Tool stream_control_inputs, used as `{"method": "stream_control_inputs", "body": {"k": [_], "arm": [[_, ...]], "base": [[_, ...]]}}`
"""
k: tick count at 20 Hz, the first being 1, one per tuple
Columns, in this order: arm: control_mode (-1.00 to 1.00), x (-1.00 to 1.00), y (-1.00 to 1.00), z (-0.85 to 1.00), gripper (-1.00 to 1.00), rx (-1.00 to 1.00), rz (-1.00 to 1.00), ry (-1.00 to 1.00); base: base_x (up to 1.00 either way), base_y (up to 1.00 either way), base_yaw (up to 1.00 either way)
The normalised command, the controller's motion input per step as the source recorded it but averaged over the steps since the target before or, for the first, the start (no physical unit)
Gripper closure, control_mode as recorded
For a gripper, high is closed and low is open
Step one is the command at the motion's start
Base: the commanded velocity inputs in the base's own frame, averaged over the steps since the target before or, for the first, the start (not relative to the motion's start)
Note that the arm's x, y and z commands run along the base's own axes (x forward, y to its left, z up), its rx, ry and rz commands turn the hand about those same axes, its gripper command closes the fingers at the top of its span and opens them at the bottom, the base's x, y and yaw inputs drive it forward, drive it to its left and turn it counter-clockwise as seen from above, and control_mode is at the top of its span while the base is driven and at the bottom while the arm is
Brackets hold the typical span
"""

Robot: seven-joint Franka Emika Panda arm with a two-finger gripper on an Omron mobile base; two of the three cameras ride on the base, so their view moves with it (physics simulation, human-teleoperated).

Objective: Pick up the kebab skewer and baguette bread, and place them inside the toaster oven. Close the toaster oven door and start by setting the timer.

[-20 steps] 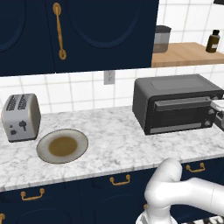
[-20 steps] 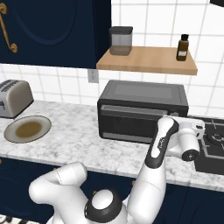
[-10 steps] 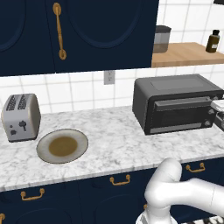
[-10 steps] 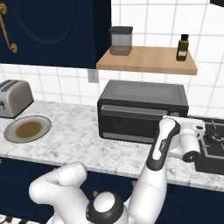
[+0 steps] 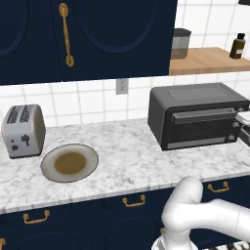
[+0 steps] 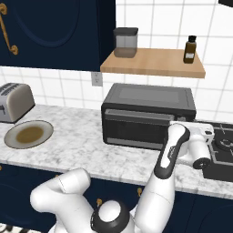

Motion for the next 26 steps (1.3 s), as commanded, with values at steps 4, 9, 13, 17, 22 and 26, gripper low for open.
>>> {"method": "stream_control_inputs", "body": {"k": [4,9,13,17,22,26], "arm": [[-1.00,0.00,0.01,0.00,1.00,-0.09,0.00,-0.09],[-1.00,0.00,0.19,0.00,1.00,-0.13,-0.02,-0.05],[-1.00,0.00,0.28,0.00,1.00,-0.13,-0.04,0.00],[-1.00,-0.01,0.28,0.00,1.00,-0.08,-0.04,0.00],[-1.00,0.00,0.32,0.03,1.00,-0.03,-0.05,0.00],[-1.00,-0.02,0.34,0.02,1.00,0.00,-0.03,0.00]], "base": [[0.00,0.00,0.00],[0.00,0.00,0.00],[0.00,0.00,0.00],[0.00,0.00,0.00],[0.00,0.00,0.00],[0.00,0.00,0.00]]}}
